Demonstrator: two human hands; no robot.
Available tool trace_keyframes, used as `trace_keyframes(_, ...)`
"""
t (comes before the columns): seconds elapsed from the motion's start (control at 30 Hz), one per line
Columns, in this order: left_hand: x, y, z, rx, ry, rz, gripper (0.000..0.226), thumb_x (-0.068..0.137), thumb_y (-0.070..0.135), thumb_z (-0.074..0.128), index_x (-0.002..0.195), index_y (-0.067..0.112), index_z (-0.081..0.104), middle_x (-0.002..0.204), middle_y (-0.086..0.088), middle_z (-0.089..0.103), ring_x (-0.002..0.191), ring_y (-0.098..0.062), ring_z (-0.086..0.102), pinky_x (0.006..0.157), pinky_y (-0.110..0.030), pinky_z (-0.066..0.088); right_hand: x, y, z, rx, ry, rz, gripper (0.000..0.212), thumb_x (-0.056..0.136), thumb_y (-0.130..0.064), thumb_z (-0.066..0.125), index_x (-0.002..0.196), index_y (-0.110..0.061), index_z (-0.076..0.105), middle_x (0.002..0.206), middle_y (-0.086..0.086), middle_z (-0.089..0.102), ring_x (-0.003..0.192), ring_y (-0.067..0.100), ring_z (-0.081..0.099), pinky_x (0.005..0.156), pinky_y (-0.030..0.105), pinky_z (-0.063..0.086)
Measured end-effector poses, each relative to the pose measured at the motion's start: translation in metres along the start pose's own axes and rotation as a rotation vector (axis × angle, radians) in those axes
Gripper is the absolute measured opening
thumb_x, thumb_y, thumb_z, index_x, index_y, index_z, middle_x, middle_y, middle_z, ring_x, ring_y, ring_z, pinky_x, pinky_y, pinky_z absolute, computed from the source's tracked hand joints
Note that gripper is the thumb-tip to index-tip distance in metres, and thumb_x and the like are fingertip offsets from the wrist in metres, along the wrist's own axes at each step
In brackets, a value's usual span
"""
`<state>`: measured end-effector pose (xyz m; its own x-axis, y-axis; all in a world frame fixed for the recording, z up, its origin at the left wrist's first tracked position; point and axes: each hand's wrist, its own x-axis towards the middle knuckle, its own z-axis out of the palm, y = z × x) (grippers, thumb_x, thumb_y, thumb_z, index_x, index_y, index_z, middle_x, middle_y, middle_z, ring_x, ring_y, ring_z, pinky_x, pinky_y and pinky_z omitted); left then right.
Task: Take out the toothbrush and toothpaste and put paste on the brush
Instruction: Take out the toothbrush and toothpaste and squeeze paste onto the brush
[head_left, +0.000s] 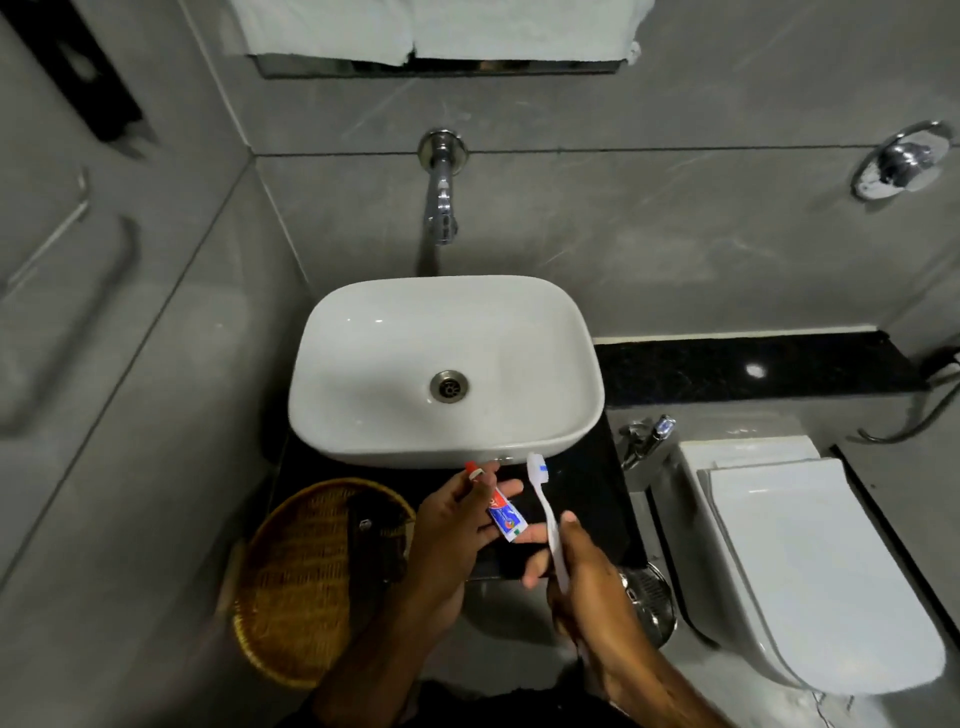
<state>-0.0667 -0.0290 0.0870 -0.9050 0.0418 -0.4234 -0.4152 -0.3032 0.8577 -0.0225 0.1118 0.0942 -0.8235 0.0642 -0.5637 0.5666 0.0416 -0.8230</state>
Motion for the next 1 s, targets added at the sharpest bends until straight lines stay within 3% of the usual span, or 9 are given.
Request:
trace_keyframes(0.2,-0.006,-0.007,-0.064,-0.005,0.147,-0.037,0.022,0.103,0.017,0.045,0.119,0.019,0.059,0.096,-0.001,0.075,0.079,-0.008,0.075,0.062,-0.018,0.057,-0.003,0.023,0.047,-0.089,-0.134,0.006,0.037,0.109,-0.021,0.041,0.098,-0.026,0.076,0.078,-0.003,0.058,0.046,0.002,0.049,0.044,0.017,0.041)
trace_keyframes(0.27,-0.008,-0.012,-0.094,-0.016,0.271,-0.039,0.019,0.101,0.012,0.048,0.117,0.013,0.059,0.096,-0.007,0.076,0.079,-0.012,0.075,0.069,-0.026,0.061,-0.002,0.028,0.071,-0.122,-0.221,0.069,0.029,0.109,-0.016,0.045,0.102,-0.023,0.072,0.083,-0.002,0.060,0.059,0.007,0.056,0.052,0.019,0.049)
trace_keyframes(0.4,-0.010,-0.023,-0.167,0.385,0.613,-0.052,0.020,0.091,0.025,0.064,0.107,0.013,0.060,0.102,-0.011,0.072,0.087,-0.024,0.068,0.084,-0.045,0.057,0.004,0.035,0.121,-0.192,-0.301,0.149,0.022,0.105,-0.018,0.054,0.107,-0.018,0.075,0.096,0.001,0.074,0.081,0.011,0.069,0.067,0.021,0.057)
trace_keyframes(0.5,-0.010,-0.026,-0.196,0.510,0.609,-0.063,0.016,0.089,0.024,0.069,0.098,0.014,0.061,0.103,-0.009,0.068,0.092,-0.026,0.066,0.086,-0.047,0.057,0.020,0.042,0.155,-0.423,-0.285,0.031,0.019,0.099,-0.028,0.064,0.112,-0.020,0.076,0.109,-0.001,0.075,0.102,0.014,0.069,0.083,0.026,0.058)
trace_keyframes(0.57,-0.006,-0.028,-0.205,0.587,0.605,-0.046,0.018,0.087,0.022,0.071,0.095,0.007,0.067,0.097,-0.002,0.061,0.094,-0.027,0.066,0.086,-0.049,0.058,0.035,0.044,0.179,-0.489,-0.262,-0.003,0.018,0.096,-0.026,0.070,0.111,-0.018,0.074,0.111,-0.002,0.073,0.105,0.013,0.067,0.082,0.021,0.055)
trace_keyframes(0.67,-0.001,-0.031,-0.206,0.682,0.614,-0.037,0.019,0.086,0.018,0.072,0.096,0.002,0.073,0.093,0.008,0.056,0.099,-0.026,0.064,0.087,-0.038,0.054,0.058,0.046,0.206,-0.591,-0.188,-0.057,0.021,0.091,-0.022,0.075,0.111,-0.014,0.074,0.113,0.001,0.075,0.109,0.016,0.069,0.091,0.024,0.054)
trace_keyframes(0.77,0.002,-0.038,-0.207,0.753,0.661,-0.061,0.022,0.090,0.019,0.068,0.103,0.002,0.071,0.117,-0.008,0.067,0.108,-0.030,0.063,0.094,-0.038,0.048,0.073,0.050,0.219,-0.705,-0.170,-0.085,0.025,0.090,-0.019,0.076,0.114,-0.012,0.073,0.117,0.004,0.075,0.110,0.018,0.070,0.099,0.031,0.056)
trace_keyframes(0.87,0.001,-0.040,-0.207,0.760,0.722,-0.078,0.038,0.090,0.021,0.067,0.123,0.003,0.062,0.145,-0.010,0.051,0.128,-0.030,0.051,0.110,-0.038,0.040,0.082,0.053,0.226,-0.822,-0.185,-0.118,0.026,0.094,-0.020,0.073,0.119,-0.012,0.070,0.121,0.006,0.074,0.111,0.019,0.070,0.097,0.032,0.058)
trace_keyframes(1.0,0.002,-0.045,-0.204,0.831,0.785,0.024,0.041,0.082,0.011,0.075,0.115,-0.010,0.063,0.128,-0.027,0.062,0.117,-0.044,0.058,0.102,-0.047,0.044,0.088,0.052,0.237,-0.962,-0.222,-0.155,0.031,0.097,-0.022,0.068,0.126,-0.010,0.067,0.123,0.009,0.072,0.111,0.022,0.070,0.094,0.032,0.059)
